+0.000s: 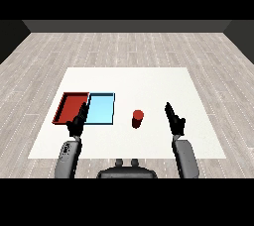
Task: Pick the red can and put it in the red box
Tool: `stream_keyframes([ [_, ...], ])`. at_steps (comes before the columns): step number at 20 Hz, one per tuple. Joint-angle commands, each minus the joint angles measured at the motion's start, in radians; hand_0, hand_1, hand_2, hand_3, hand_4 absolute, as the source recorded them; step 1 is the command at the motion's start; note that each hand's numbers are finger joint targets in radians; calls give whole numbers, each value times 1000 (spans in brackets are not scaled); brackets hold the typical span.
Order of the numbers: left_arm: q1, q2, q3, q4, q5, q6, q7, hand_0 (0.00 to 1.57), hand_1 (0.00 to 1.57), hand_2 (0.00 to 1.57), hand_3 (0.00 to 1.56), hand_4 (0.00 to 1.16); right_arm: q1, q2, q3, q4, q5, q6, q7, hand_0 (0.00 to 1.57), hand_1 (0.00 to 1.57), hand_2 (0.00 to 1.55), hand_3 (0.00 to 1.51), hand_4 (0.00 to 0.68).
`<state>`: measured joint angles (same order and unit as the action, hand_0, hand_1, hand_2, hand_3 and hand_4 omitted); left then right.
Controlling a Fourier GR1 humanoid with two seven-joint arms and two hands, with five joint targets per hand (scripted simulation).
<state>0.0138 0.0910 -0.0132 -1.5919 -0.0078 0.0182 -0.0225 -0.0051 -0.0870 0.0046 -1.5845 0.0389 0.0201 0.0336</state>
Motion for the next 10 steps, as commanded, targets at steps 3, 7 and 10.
stream_keyframes([
  [3,-2,-5,22,11,-12,-4,7,0,0,0,0,0,68,45,28,-57,38,-46,-5,0,0,0,0,0],
  [7,-64,-30,66,-77,41,9,-168,0,0,0,0,0,60,85,109,-128,-54,-40,-165,0,0,0,0,0],
  [10,-3,-70,33,-43,17,10,-288,0,0,0,0,0,137,86,96,-157,-76,11,-252,0,0,0,0,0],
])
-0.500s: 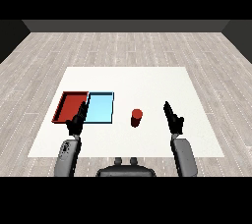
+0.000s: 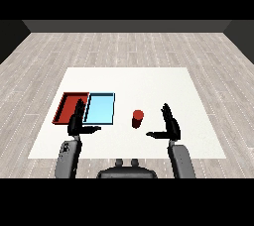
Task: Pick the red can and put it in the red box
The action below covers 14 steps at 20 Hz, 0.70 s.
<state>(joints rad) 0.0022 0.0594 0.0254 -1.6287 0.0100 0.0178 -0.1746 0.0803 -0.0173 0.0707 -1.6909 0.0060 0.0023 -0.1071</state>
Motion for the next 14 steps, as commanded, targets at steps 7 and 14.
stream_keyframes([
  [7,-99,-25,38,124,20,-1,-176,0,0,0,0,0,70,16,85,-44,-19,-1,-136,0,0,0,0,0],
  [14,14,-16,17,-37,26,-20,-145,0,0,0,0,0,58,17,27,61,-21,23,-245,0,0,0,0,0],
])
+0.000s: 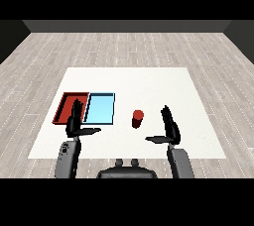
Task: Pick the red can and put it in the red box
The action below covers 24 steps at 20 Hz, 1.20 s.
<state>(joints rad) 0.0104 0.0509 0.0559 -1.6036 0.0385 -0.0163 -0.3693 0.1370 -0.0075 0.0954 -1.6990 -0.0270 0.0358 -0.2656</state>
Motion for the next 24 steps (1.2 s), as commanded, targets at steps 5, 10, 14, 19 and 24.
stream_keyframes([
  [5,-80,18,24,66,-20,12,-16,0,0,0,0,0,-33,7,-26,50,-17,-7,-21,0,0,0,0,0],
  [10,19,-24,-25,-7,-24,14,-12,0,0,0,0,0,-137,0,-60,162,-47,17,-29,0,0,0,0,0],
  [14,3,-12,-1,38,0,-8,-49,0,0,0,0,0,-100,-10,-58,224,-71,41,-99,0,0,0,0,0],
  [19,5,-29,-28,-36,-9,20,27,0,0,0,0,0,-179,7,2,269,-99,-31,-74,0,0,0,0,0],
  [24,-2,27,40,12,61,-61,-17,0,0,0,0,0,-226,6,-38,351,-125,-18,-85,0,0,0,0,0],
])
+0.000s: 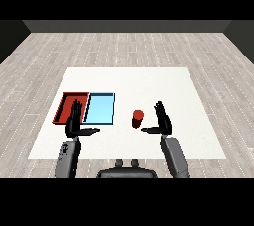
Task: Pick the red can and put it in the red box
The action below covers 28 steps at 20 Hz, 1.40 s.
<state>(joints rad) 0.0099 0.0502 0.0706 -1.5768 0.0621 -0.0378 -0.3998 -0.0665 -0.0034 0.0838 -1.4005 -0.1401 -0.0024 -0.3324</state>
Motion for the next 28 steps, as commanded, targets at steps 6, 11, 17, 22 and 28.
stream_keyframes([
  [6,37,-4,-11,-117,16,8,74,0,0,0,0,0,-64,3,118,174,-82,-111,-113,0,0,0,0,0],
  [11,3,-20,-18,-72,7,27,75,0,0,0,0,0,-65,3,138,208,-103,-82,-129,0,0,0,0,0],
  [17,-34,6,20,40,6,-5,-24,0,0,0,0,0,-218,3,79,401,-181,-57,-188,0,0,0,0,0],
  [22,-8,-2,13,-15,33,-14,23,0,0,0,0,0,-222,3,140,334,-203,-142,-142,0,0,0,0,0],
  [28,-21,-14,-6,-49,5,23,78,0,0,0,0,0,-212,3,130,378,-222,-112,-136,0,0,0,0,0],
])
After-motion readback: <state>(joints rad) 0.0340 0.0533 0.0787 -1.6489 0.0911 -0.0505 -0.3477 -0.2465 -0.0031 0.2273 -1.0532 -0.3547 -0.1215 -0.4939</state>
